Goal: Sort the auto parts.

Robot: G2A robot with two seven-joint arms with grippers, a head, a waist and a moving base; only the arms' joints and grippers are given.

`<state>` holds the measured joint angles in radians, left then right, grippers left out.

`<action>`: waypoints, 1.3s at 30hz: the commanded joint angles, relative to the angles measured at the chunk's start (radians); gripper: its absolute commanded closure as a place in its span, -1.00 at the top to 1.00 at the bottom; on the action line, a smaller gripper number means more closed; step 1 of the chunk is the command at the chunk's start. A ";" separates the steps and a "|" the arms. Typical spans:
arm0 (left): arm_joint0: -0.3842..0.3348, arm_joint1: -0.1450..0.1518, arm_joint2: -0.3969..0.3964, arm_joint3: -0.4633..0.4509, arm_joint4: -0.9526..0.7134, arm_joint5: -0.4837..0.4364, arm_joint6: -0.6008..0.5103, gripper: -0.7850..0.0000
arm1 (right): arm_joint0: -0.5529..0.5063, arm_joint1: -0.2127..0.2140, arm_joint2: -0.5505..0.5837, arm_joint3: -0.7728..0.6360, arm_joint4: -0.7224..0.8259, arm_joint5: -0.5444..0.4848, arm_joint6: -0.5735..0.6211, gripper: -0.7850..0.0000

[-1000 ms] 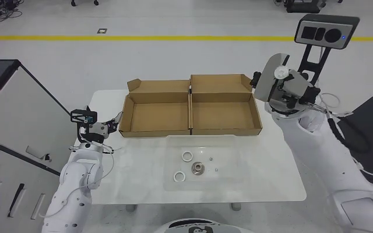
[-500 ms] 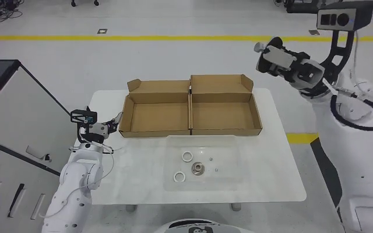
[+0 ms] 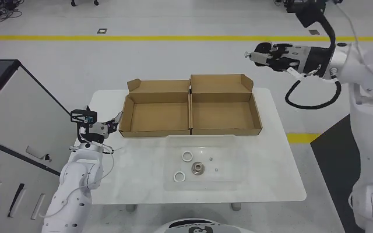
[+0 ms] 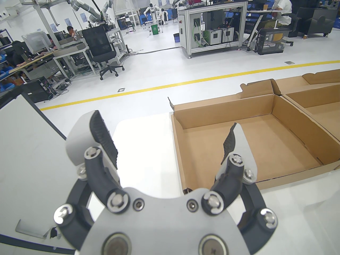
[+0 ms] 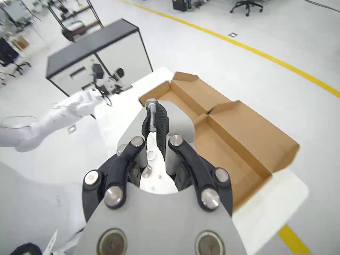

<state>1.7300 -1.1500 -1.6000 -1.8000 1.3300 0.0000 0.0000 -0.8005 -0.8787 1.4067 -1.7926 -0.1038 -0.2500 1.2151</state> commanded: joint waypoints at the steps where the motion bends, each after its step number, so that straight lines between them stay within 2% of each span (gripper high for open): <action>1: 0.000 0.000 0.000 0.000 0.000 0.000 0.000 1.00 | 0.049 -0.003 -0.060 0.040 -0.073 -0.017 0.022 -1.00; 6: 0.000 0.000 0.000 0.000 0.000 0.000 0.000 1.00 | 0.117 -0.013 -0.186 0.130 -0.209 -0.044 0.058 -1.00; 13: 0.000 0.000 0.000 0.000 0.000 0.000 0.000 1.00 | 0.155 -0.025 -0.308 0.235 -0.334 -0.065 0.085 -1.00; 19: 0.000 0.000 0.000 0.000 0.000 0.000 0.000 1.00 | 0.160 -0.037 -0.393 0.329 -0.396 -0.081 0.093 -1.00; 31: 0.000 0.000 0.000 0.000 0.000 0.000 0.000 1.00 | 0.137 -0.061 -0.515 0.418 -0.469 -0.084 0.066 -1.00; 39: 0.000 0.000 0.000 0.000 0.000 0.000 0.000 1.00 | 0.141 -0.088 -0.596 0.495 -0.533 -0.040 0.028 -1.00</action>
<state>1.7300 -1.1500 -1.6000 -1.8000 1.3300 0.0000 0.0000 -0.6612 -0.9642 0.8183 -1.3073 -0.6295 -0.2969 1.2449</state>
